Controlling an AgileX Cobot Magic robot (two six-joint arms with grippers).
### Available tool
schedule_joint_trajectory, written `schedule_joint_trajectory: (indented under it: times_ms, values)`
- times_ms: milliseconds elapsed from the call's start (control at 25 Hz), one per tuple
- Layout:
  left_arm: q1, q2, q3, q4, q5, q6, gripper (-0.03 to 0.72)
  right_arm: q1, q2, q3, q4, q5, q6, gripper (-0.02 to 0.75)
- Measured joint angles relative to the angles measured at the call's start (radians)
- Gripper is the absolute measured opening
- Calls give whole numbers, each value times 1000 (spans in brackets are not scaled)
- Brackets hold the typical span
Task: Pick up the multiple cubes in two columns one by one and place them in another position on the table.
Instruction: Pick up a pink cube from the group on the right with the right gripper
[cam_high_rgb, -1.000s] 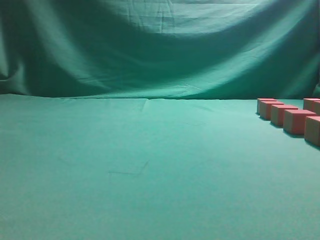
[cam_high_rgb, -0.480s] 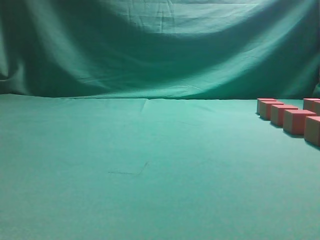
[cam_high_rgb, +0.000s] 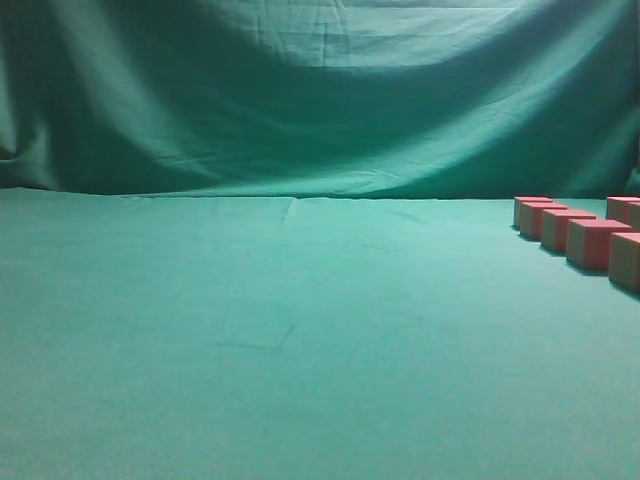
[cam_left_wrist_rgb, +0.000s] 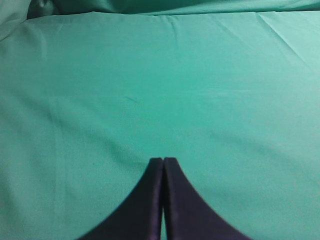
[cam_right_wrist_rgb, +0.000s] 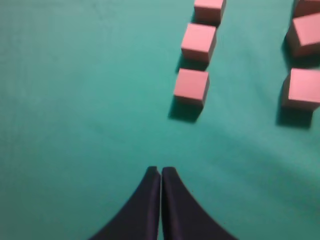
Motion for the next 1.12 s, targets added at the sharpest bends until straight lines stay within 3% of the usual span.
schedule_joint_trajectory:
  times_ms: [280, 440, 800, 1120]
  values:
    - [0, 0, 0, 0, 0, 0, 0, 0, 243, -179, -44, 77, 64, 0]
    - [0, 0, 0, 0, 0, 0, 0, 14, 299, -210, -153, 103, 165, 0]
    - [0, 0, 0, 0, 0, 0, 0, 271, 399, -218, -493, 93, 480, 0]
    - [0, 0, 0, 0, 0, 0, 0, 337, 513, -242, -530, -45, 508, 0]
